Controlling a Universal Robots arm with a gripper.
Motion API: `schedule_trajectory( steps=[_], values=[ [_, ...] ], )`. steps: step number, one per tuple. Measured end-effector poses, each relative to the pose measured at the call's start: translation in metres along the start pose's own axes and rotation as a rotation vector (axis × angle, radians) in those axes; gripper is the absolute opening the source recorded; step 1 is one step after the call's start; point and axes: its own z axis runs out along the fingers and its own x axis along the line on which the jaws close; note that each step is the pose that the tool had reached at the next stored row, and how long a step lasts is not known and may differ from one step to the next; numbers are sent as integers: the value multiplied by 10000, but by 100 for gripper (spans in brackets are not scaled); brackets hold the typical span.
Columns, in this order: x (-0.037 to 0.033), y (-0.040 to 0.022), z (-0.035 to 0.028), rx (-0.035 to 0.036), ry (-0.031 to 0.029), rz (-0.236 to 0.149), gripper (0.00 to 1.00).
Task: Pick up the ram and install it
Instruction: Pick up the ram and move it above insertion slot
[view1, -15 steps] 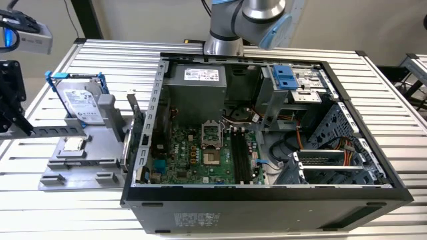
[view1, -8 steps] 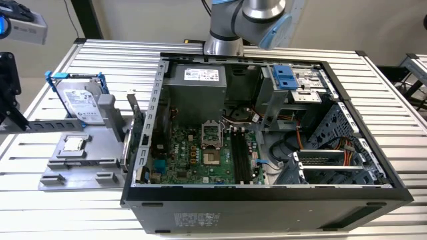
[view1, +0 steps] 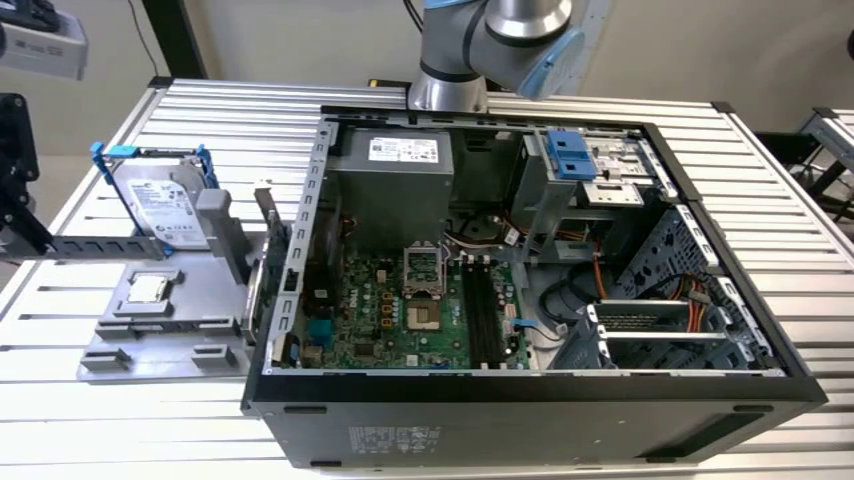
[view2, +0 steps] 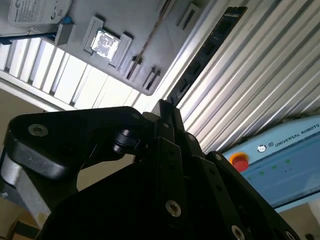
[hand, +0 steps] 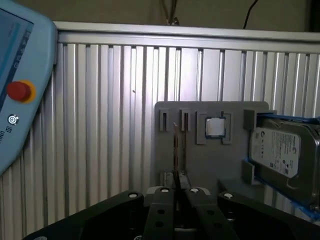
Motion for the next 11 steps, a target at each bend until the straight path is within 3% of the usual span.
schedule_trajectory(
  steps=[11],
  values=[
    [-7, 1, -196, 2, -3, 64, 0]
  ],
)
